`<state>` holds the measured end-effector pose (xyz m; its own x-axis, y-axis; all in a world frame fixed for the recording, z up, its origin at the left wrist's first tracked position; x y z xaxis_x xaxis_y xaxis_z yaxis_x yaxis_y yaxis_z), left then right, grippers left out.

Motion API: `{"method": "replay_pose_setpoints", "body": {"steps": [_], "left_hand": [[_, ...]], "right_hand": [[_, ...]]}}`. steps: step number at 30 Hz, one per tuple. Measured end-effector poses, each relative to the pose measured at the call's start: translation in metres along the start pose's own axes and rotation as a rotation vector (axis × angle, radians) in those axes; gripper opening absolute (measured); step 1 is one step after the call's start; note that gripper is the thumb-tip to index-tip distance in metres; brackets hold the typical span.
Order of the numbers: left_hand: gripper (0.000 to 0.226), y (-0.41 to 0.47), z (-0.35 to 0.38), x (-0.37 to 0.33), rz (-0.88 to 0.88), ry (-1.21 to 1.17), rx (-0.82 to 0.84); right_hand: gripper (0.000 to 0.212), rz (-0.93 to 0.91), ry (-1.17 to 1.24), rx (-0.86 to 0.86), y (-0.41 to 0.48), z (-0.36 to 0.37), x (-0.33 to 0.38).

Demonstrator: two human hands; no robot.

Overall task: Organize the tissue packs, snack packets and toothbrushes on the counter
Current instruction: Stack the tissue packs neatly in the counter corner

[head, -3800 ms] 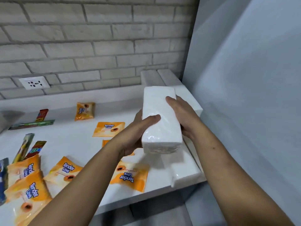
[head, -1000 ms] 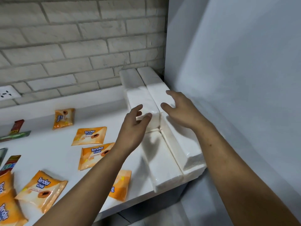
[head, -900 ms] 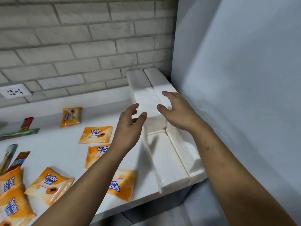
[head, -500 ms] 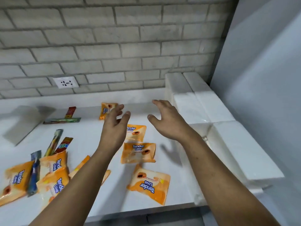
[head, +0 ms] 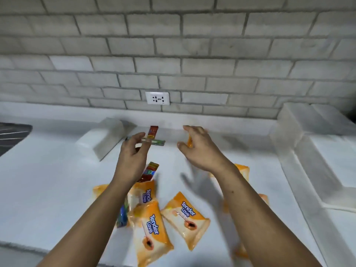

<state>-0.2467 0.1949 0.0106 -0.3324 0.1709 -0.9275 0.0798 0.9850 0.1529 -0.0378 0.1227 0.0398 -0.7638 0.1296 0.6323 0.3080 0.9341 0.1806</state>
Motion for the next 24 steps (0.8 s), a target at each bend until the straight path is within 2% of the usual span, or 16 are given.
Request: {"method": "replay_pose_setpoints", "body": {"steps": [3,11,15,21,24], "left_hand": [[0.038,0.025,-0.041,0.025,-0.043,0.024,-0.043],[0.042,0.079,-0.119,0.077,-0.155,0.049,-0.143],[0.044,0.101,-0.142,0.102,-0.226,0.05,-0.174],[0.066,0.119,-0.157,0.127,-0.346,0.027,-0.19],[0.06,0.127,-0.16,0.144,-0.426,0.039,-0.22]], "right_hand": [[0.066,-0.021,0.02,0.04,0.021,0.037,0.027],[0.067,-0.065,0.051,0.157,0.079,0.125,0.087],[0.066,-0.102,0.055,0.232,0.109,0.161,0.107],[0.069,-0.104,0.016,0.347,0.16,0.208,0.112],[0.069,-0.107,-0.011,0.41,0.184,0.231,0.106]]}}
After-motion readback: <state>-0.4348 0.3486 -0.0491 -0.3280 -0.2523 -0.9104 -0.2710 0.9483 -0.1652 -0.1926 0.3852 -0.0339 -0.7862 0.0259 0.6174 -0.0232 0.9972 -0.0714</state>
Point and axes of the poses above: each hand's wrist, its own y-axis towards the middle knuckle, its own z-axis out of the palm, x = y × z, the point moved 7 cm from there along y, towards the middle knuckle, and after that the axes turned 6 degrees about -x, right-handed, at the moved point
